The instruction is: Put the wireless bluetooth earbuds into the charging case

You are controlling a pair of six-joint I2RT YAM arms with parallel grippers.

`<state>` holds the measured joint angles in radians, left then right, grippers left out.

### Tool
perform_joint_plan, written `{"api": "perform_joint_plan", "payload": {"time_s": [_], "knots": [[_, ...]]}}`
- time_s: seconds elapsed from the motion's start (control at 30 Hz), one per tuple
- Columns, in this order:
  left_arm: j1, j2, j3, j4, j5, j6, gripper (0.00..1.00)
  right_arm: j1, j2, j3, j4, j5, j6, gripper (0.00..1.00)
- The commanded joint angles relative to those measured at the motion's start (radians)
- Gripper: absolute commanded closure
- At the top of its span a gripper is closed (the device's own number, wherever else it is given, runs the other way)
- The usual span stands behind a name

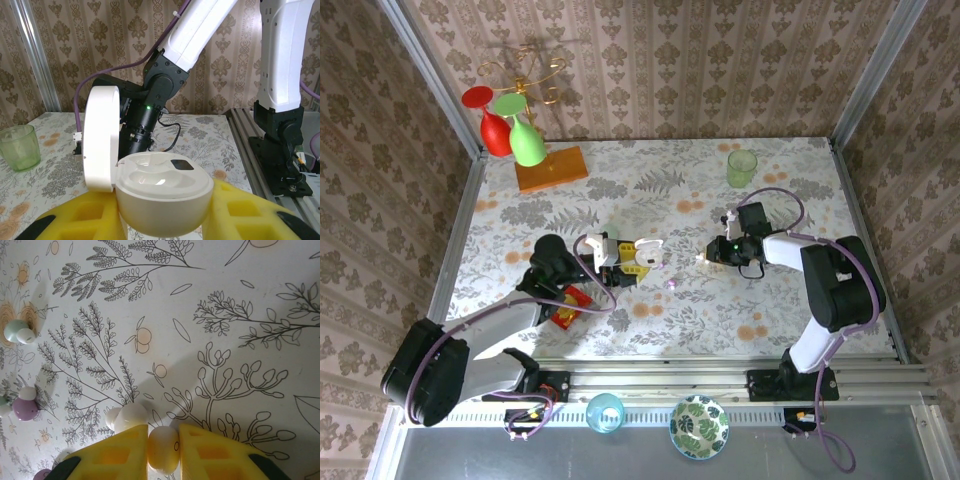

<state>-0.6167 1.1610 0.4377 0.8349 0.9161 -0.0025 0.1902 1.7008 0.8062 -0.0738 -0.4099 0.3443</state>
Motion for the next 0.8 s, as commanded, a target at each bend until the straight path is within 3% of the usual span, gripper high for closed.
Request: {"api": "perform_joint_plan", "payload": {"time_s": [0.0,0.17,0.37,0.5,0.77], "knots": [[-0.007,-0.019,-0.014,-0.006,-0.005,0.029,0.79,0.026,-0.04,-0.002,-0.08,0.056,0.0,0.81],[-0.007,-0.02,-0.017,-0.011,-0.011,0.037,0.79,0.075,-0.15,0.04,-0.228,0.337,0.076,0.8],[-0.008,-0.017,-0.015,-0.008,-0.006,0.041,0.79,0.206,-0.203,0.128,-0.428,0.717,0.136,0.81],[-0.007,-0.017,-0.016,-0.009,-0.006,0.044,0.79,0.279,-0.202,0.198,-0.565,0.876,0.18,0.86],[-0.007,-0.019,-0.019,0.0,-0.002,0.043,0.79,0.354,-0.12,0.374,-0.821,1.019,0.283,0.9]]}}
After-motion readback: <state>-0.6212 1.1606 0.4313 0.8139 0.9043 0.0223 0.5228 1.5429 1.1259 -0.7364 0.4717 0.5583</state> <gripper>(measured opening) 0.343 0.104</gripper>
